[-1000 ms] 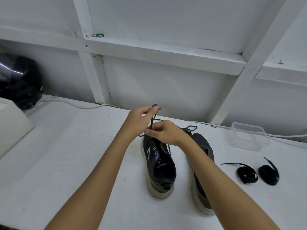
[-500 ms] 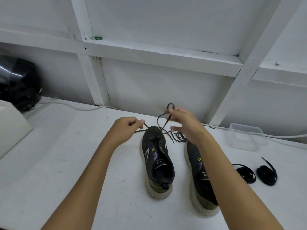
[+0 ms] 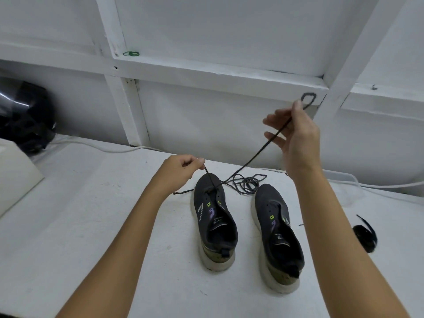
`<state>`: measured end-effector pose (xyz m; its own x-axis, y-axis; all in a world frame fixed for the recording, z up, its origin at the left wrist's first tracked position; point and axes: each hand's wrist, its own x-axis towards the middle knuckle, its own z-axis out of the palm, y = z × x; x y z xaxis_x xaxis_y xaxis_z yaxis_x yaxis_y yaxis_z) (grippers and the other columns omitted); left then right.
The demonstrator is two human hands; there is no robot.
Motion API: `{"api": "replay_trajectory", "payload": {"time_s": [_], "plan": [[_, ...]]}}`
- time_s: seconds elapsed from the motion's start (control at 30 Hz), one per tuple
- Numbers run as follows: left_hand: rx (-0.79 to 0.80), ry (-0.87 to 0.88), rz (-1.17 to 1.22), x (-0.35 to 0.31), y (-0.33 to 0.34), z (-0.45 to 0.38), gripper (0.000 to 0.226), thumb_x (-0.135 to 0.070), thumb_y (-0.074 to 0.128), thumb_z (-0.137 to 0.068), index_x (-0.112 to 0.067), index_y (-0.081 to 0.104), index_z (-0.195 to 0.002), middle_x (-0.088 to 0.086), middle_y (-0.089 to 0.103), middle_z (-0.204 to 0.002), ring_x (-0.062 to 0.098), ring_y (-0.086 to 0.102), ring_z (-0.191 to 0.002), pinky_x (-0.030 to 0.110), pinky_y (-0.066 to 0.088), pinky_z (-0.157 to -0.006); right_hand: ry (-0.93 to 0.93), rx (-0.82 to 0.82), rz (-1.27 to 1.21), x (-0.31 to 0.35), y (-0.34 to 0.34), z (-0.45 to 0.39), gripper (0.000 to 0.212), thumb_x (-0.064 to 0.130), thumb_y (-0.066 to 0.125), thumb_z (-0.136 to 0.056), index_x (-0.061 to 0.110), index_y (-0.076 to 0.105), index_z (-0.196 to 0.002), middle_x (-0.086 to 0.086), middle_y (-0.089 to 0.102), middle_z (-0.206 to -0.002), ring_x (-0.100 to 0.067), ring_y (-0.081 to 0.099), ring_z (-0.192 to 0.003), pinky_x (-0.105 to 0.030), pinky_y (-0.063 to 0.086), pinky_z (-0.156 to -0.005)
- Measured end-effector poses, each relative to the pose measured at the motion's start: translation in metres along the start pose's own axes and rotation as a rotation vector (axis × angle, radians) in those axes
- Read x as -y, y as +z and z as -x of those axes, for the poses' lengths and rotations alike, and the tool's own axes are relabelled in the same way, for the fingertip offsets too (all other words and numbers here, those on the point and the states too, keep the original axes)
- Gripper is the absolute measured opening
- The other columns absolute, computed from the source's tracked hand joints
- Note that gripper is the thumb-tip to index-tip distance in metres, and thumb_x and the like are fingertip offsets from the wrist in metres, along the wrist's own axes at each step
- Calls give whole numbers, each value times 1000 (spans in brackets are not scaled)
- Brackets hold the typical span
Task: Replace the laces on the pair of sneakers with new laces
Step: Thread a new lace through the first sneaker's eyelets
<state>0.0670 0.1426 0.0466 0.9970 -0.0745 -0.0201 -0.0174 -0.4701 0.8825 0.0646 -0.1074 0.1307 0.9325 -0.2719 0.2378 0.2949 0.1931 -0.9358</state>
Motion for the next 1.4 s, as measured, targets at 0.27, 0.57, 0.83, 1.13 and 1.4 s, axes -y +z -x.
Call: {"api": "replay_trajectory", "payload": {"time_s": [0.27,0.57,0.83,1.13,1.4], "plan": [[3,-57,-53,17,0,8,29,-50,58,-96,-30,74,-83,-8,52,-65,15,47,-63,26,39,-61,127,-434,875,-66,-55,39,41,34,48,-94,7,66,-69,-8,65,-65,-33,63,-78,-33,41,-60],[27,-54,-151,15,10,20,29,-44,57,-98,-26,75,-85,-8,52,-61,9,48,-59,24,38,-60,403,-318,1367,-94,-78,52,54,53,55,-95,4,66,-114,-18,66,-115,-39,62,-108,-38,41,-76],[29,-30,-190,8,5,32,30,-44,54,-99,-27,74,-85,-2,52,-65,14,49,-63,27,38,-59,146,-89,1220,-83,-36,67,46,45,61,-94,14,62,-128,-10,63,-126,-34,59,-114,-40,47,-90],[20,5,-247,-8,1,43,31,-44,55,-99,-26,74,-83,-14,49,-49,-1,49,-51,13,32,-47,409,723,1375,-88,15,82,55,56,64,-90,14,60,-126,-1,70,-102,-21,73,-66,-35,60,-77],[88,58,-411,-37,-1,42,32,-44,57,-98,-21,72,-80,-6,55,-64,2,45,-49,16,30,-47,-28,652,1122,-91,29,54,12,39,56,-99,41,68,-98,9,66,-87,-18,57,-87,-34,48,-75]]}}
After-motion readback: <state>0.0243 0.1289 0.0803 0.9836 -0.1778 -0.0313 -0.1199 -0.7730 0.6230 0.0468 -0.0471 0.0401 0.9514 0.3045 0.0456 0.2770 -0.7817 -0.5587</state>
